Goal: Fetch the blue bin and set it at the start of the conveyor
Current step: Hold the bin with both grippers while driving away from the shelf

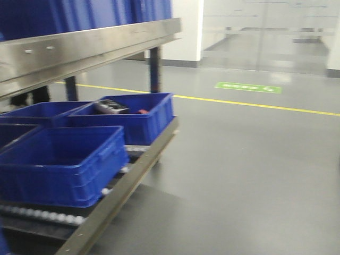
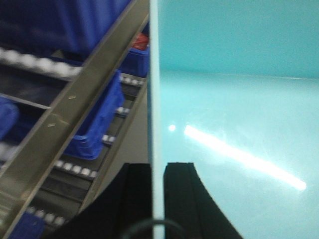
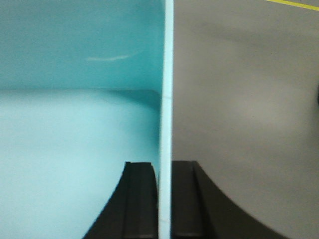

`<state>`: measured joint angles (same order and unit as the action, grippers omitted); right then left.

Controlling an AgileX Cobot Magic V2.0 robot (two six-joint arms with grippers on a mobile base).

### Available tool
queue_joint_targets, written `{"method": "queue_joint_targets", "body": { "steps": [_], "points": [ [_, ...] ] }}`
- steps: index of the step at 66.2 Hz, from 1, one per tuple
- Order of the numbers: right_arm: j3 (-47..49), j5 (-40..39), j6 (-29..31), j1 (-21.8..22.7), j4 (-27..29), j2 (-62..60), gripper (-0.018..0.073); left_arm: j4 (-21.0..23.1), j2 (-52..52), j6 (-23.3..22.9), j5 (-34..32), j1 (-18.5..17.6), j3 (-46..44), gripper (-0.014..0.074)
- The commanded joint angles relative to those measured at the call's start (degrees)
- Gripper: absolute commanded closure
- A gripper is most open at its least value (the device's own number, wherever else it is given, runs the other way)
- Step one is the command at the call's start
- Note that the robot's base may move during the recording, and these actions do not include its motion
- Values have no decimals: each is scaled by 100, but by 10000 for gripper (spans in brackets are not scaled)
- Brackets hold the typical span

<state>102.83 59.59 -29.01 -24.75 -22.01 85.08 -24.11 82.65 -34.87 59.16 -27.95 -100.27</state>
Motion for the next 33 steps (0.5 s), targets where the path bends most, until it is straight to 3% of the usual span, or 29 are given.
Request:
{"method": "queue_joint_targets", "body": {
  "steps": [1,33],
  "points": [
    [49,-73,56,8,-202,-75,718,-71,-72,27,-188,-42,-73,708],
    [49,-96,56,8,-202,-75,718,-71,-72,27,-188,-42,-73,708]
  ]
}}
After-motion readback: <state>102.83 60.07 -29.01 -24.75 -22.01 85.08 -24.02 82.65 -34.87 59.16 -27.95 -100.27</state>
